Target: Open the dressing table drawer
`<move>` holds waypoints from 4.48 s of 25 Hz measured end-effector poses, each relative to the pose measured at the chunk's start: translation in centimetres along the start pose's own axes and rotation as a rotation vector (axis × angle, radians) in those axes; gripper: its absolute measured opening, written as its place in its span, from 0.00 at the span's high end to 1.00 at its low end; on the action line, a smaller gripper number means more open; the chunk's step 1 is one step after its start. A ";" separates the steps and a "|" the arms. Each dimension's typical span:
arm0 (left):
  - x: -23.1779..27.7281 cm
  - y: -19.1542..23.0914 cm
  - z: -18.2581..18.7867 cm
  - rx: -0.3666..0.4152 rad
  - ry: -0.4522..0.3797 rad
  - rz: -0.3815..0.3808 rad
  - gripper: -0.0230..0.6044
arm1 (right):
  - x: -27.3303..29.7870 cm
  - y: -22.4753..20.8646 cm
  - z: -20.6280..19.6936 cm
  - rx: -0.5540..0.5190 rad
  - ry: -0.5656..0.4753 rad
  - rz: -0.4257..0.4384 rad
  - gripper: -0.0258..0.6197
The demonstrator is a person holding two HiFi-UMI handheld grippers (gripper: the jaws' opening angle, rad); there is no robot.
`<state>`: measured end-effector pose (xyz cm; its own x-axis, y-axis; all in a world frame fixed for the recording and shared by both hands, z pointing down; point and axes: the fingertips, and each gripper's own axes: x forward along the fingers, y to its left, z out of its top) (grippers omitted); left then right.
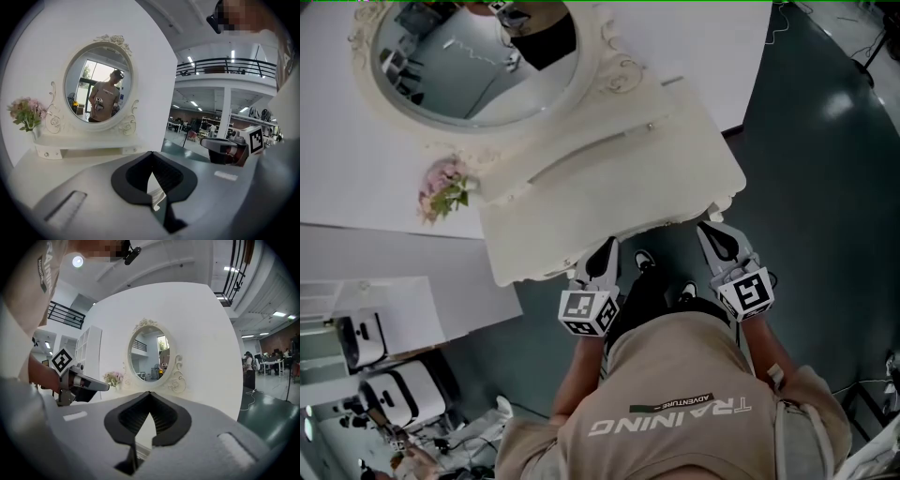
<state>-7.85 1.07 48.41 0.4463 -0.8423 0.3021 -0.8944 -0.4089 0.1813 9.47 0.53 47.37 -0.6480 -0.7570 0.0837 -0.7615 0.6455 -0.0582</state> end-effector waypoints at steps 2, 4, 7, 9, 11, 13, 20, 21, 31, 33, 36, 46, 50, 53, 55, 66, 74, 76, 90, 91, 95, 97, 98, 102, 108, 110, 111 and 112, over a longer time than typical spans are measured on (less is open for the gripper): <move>1.3 0.4 0.2 -0.006 -0.002 -0.015 0.93 | 0.6 -0.6 0.1 -0.026 0.015 -0.006 0.96; 2.7 0.8 0.6 -0.008 -0.007 -0.035 0.93 | 1.5 -1.3 0.4 -0.039 0.023 -0.022 0.96; 4.5 1.0 2.2 0.002 -0.028 -0.075 0.93 | 2.6 -2.3 1.4 -0.043 0.018 -0.051 0.96; 5.6 1.1 3.3 0.012 -0.045 -0.101 0.93 | 3.6 -2.8 1.9 -0.055 0.024 -0.060 0.96; 6.5 1.5 4.0 0.013 -0.052 -0.123 0.93 | 4.9 -3.3 2.3 -0.059 0.030 -0.069 0.96; 7.2 2.4 4.1 0.009 -0.049 -0.134 0.93 | 6.4 -3.8 2.9 -0.058 0.028 -0.081 0.96; 9.4 7.3 5.8 -0.006 -0.064 -0.142 0.93 | 11.1 -3.7 5.2 -0.108 0.035 -0.097 0.96; 9.7 7.8 6.1 -0.003 -0.068 -0.148 0.93 | 11.6 -3.6 5.2 -0.110 0.042 -0.102 0.96; 12.2 12.8 6.9 -0.010 -0.064 -0.184 0.93 | 17.5 -3.3 3.7 -0.091 0.097 -0.135 0.96; 12.7 14.0 6.7 -0.017 -0.049 -0.178 0.93 | 18.8 -2.9 3.8 -0.092 0.095 -0.129 0.96; 13.5 14.7 6.6 -0.026 -0.041 -0.172 0.93 | 19.8 -2.8 3.6 -0.096 0.101 -0.121 0.96; 16.6 14.7 9.2 -0.014 -0.045 -0.127 0.93 | 21.4 -7.5 2.3 -0.114 0.135 -0.102 0.96; 17.8 15.1 10.5 0.006 -0.050 -0.080 0.93 | 23.1 -9.9 1.5 -0.148 0.135 -0.062 0.96; 18.9 15.5 10.6 0.010 -0.048 -0.043 0.93 | 24.0 -11.6 0.9 -0.177 0.132 -0.051 0.96; 19.6 15.5 10.4 0.000 -0.048 -0.021 0.93 | 24.3 -12.6 0.3 -0.192 0.142 -0.041 0.96; 20.7 13.9 9.1 -0.024 -0.043 0.038 0.93 | 24.9 -14.6 -3.9 -0.138 0.210 0.001 0.96; 19.8 13.0 8.2 -0.027 -0.028 0.050 0.93 | 25.4 -15.0 -5.6 -0.105 0.234 -0.006 0.76; 19.5 13.0 8.1 -0.029 -0.029 0.055 0.93 | 25.5 -14.9 -5.9 -0.109 0.239 0.001 0.76; 18.4 13.9 6.0 -0.031 0.031 0.078 0.93 | 28.6 -15.4 -14.9 -0.100 0.432 0.002 0.76; 18.4 14.0 5.8 -0.031 0.036 0.080 0.93 | 28.9 -15.6 -15.4 -0.097 0.440 -0.005 0.76; 18.4 14.5 5.4 -0.040 0.051 0.085 0.93 | 29.9 -16.3 -16.7 -0.094 0.447 -0.042 0.76; 18.3 14.7 5.3 -0.043 0.056 0.087 0.93 | 30.4 -16.5 -17.2 -0.095 0.451 -0.050 0.76; 18.4 14.8 5.2 -0.043 0.058 0.088 0.93 | 30.7 -16.5 -17.4 -0.089 0.455 -0.050 0.76; 18.3 14.9 4.8 -0.038 0.076 0.090 0.93 | 31.7 -16.9 -18.2 -0.058 0.476 -0.062 0.76; 18.0 15.5 4.3 -0.049 0.091 0.102 0.93 | 33.1 -17.3 -18.8 -0.008 0.490 -0.074 0.75; 18.0 15.7 4.1 -0.058 0.096 0.103 0.93 | 33.6 -17.3 -19.1 -0.009 0.494 -0.074 0.75; 18.1 15.8 4.1 -0.064 0.096 0.102 0.93 | 33.8 -17.2 -19.1 -0.006 0.493 -0.074 0.75; 18.1 15.8 4.1 -0.068 0.094 0.100 0.93 | 33.9 -17.2 -19.1 -0.003 0.491 -0.077 0.75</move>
<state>-14.03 -22.14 52.90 0.3584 -0.8397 0.4080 -0.9320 -0.2967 0.2082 0.79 -34.35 70.16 -0.5085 -0.6657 0.5462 -0.8062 0.5909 -0.0304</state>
